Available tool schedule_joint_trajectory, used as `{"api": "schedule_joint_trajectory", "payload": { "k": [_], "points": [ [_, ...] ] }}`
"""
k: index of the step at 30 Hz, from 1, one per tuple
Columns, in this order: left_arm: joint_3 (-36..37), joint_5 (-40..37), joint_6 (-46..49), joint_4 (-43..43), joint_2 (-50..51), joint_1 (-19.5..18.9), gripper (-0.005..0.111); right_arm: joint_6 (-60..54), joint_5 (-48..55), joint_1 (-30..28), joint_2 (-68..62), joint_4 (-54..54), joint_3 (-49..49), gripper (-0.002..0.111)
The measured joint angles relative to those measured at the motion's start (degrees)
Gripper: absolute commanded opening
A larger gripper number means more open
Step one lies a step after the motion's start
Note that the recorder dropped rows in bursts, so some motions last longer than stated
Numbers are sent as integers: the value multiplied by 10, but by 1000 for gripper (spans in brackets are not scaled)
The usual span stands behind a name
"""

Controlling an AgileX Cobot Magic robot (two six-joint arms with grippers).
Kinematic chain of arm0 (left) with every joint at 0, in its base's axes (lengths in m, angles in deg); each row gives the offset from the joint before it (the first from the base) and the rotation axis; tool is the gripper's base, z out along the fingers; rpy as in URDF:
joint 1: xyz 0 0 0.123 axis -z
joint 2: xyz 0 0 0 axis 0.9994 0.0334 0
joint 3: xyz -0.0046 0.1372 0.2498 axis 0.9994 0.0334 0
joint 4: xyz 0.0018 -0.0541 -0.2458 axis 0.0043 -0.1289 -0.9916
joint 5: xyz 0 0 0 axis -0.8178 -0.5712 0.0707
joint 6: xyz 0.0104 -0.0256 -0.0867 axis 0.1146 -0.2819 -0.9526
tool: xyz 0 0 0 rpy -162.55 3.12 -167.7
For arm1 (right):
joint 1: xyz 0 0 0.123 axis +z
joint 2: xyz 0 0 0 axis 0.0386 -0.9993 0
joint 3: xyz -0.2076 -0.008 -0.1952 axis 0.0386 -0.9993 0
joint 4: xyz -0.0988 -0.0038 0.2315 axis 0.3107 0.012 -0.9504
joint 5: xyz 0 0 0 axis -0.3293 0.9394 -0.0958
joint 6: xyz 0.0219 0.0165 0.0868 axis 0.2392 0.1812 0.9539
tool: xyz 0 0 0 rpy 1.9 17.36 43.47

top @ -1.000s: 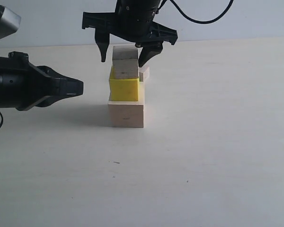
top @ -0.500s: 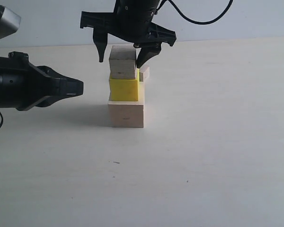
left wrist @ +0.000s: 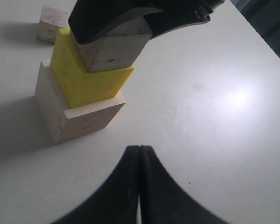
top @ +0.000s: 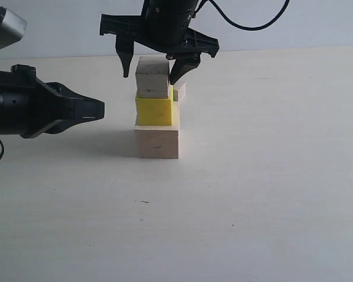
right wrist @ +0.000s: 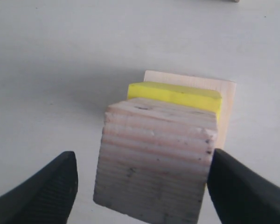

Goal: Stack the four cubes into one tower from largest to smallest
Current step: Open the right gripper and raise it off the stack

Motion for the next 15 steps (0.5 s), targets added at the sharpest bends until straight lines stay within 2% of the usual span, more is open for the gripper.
{"api": "schedule_joint_trajectory", "payload": {
  "k": [15],
  "points": [
    [0,2,0,0,0,0,0,-6,0,0,4,2,0,73]
  ]
}}
